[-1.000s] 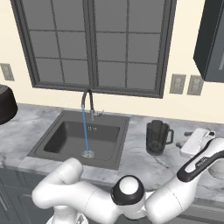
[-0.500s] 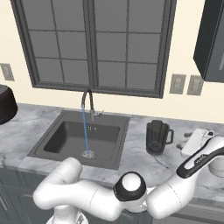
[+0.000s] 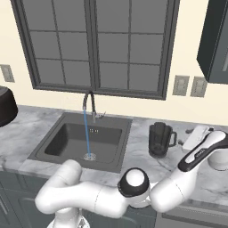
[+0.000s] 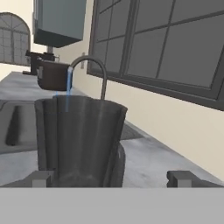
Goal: Turn on the sink faucet and place the jug under the water for a few seconds to fill it up.
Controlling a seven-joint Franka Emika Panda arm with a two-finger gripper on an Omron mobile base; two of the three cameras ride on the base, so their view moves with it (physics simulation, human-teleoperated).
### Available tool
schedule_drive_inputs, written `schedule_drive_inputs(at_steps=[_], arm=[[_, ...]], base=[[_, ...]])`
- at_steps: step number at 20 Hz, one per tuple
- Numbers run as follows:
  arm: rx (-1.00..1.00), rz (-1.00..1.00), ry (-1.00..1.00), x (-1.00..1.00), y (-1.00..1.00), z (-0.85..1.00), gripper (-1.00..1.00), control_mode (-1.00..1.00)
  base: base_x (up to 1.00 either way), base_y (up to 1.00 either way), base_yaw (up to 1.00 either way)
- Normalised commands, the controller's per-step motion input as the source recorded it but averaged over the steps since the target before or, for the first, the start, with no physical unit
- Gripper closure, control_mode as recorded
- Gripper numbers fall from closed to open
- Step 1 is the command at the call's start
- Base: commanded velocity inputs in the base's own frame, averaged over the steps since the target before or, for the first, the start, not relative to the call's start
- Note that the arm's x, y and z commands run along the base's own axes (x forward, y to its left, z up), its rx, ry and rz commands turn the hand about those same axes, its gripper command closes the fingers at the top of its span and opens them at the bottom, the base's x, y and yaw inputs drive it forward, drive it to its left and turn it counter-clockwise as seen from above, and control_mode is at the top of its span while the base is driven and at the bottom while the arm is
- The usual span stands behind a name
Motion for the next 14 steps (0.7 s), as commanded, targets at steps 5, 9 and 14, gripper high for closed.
schedule_drive_inputs(at_steps=[5, 9, 14], arm=[[0.00, 0.01, 0.00, 0.53, -0.07, -0.02, -1.00, -1.00], [0.00, 0.06, 0.01, 0.50, -0.20, -0.06, -1.00, -1.00], [0.00, 0.12, 0.03, 0.41, -0.19, -0.07, -1.00, -1.00]], base=[[0.00, 0.00, 0.00], [0.00, 0.00, 0.00], [0.00, 0.00, 0.00]])
